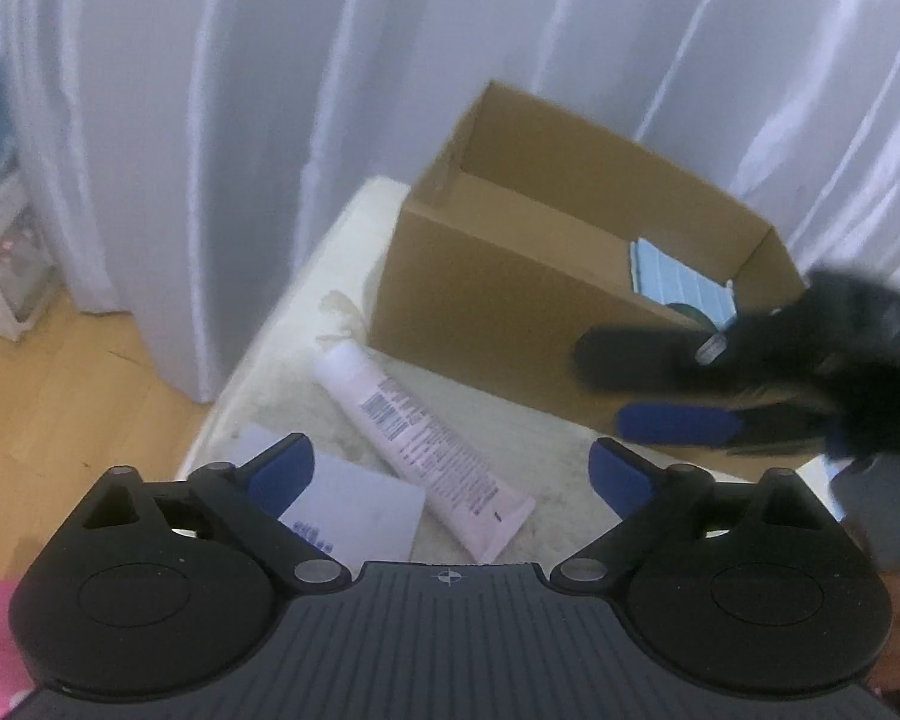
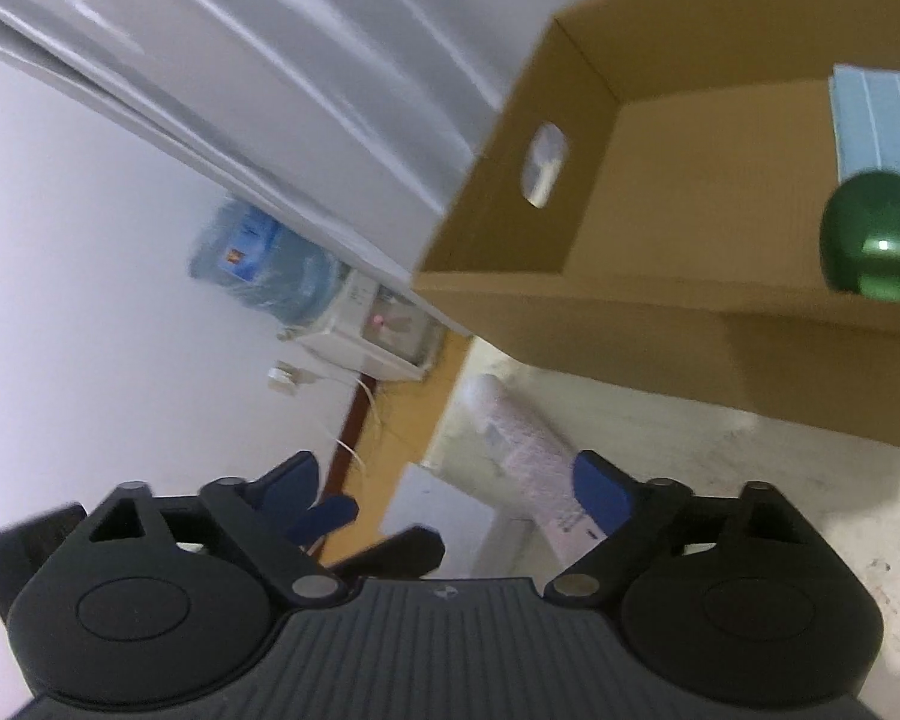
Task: Organize objects
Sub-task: 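Move the right tool away from the box toward the white box on the table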
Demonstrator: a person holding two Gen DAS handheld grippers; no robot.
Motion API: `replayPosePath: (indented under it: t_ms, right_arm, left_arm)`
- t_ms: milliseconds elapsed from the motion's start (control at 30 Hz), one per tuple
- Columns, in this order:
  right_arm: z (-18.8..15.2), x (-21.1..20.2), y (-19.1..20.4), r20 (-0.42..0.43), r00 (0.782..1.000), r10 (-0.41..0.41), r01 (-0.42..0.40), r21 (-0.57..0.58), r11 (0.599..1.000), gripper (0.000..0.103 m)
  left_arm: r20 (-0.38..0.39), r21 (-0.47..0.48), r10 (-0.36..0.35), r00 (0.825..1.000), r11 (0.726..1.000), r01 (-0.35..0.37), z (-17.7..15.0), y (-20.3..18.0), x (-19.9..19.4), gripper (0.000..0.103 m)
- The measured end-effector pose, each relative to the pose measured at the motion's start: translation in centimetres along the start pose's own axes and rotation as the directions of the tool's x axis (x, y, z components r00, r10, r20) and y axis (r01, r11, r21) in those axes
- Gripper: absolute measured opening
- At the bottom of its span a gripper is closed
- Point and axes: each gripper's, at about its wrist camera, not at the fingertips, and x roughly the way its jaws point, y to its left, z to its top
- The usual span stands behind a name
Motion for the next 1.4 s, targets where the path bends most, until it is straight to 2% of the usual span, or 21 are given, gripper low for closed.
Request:
replayPosePath:
  t_ms: [133,233,600,867,1100,1233,1400]
  right_arm:
    - [-0.1,2.5,-2.1,-0.032,0.999,-0.021,0.023,0.067,0.998,0.073]
    - [0.0,3.8,-3.6,-0.047,0.999,-0.024,0.03,0.125,0.992,0.069]
    - [0.3,6.3,-7.1,-0.087,0.996,0.031,-0.004,0.29,0.957,0.067]
    - [0.7,6.3,-7.5,-0.097,0.995,0.032,-0.004,0.274,0.962,0.068]
    - [0.6,5.5,-7.8,-0.127,0.992,0.026,0.007,0.252,0.968,0.068]
    - [0.7,5.0,-8.2,-0.159,0.987,0.041,-0.002,0.234,0.972,0.068]
    - [0.4,4.3,-8.9,-0.174,0.985,0.02,0.021,0.232,0.972,0.068]
  left_arm:
    - [-0.05,-0.041,-0.058,0.997,0.998,0.056,0.9,1.0,2.1,0.093]
    - [-0.102,-0.065,-0.079,0.992,0.995,0.073,1.1,2.0,3.5,0.088]
    - [-0.206,-0.127,-0.174,0.963,0.98,0.15,2.1,3.4,6.7,0.088]
    - [-0.241,-0.16,-0.24,0.94,0.966,0.205,1.9,2.7,7.9,0.09]
    - [-0.245,-0.13,-0.281,0.928,0.958,0.256,1.0,0.3,7.5,0.09]
    - [-0.258,-0.139,-0.323,0.91,0.945,0.296,0.5,-0.8,7.8,0.089]
    - [-0.243,-0.103,-0.271,0.931,0.962,0.253,-0.1,-1.5,6.9,0.089]
